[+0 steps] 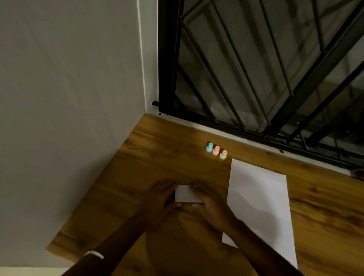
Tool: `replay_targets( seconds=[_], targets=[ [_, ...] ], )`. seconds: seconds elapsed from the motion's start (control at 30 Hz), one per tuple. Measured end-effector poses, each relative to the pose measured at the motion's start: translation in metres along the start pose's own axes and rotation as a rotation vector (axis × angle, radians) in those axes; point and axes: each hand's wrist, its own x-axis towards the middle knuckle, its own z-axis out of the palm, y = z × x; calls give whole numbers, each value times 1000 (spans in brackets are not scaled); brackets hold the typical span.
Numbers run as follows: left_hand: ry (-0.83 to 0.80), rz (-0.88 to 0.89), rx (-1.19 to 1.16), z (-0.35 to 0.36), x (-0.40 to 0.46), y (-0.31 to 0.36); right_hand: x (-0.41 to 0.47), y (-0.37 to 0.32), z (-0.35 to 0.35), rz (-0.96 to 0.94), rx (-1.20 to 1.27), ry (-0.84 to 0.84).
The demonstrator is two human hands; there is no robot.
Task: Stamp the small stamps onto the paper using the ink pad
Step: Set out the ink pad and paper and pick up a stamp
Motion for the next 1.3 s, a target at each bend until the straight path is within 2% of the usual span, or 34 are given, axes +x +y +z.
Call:
replay_targets(
  seconds=[0.2, 0.27, 0.4, 0.67, 1.13, 1.2, 1.3],
  targets=[
    [66, -80, -200, -10, 10, 0, 10, 7, -14, 34, 255, 44],
    [105, -131, -247, -13, 16, 4, 18, 7, -18, 38, 290, 105],
    [156, -167, -246, -14, 29, 11, 41, 9, -24, 31, 197, 194],
    [214, -196, -239, -8, 41, 9, 76, 7, -27, 115, 176, 180],
    [246, -261, -114, 2, 42, 7, 77, 17, -19, 98, 6, 164],
    [256, -267, -109, 2, 42, 7, 74, 24, -25, 86, -59, 222],
    [273, -288, -141, 2, 43, 7, 73, 41, -47, 233, -118, 380]
  ],
)
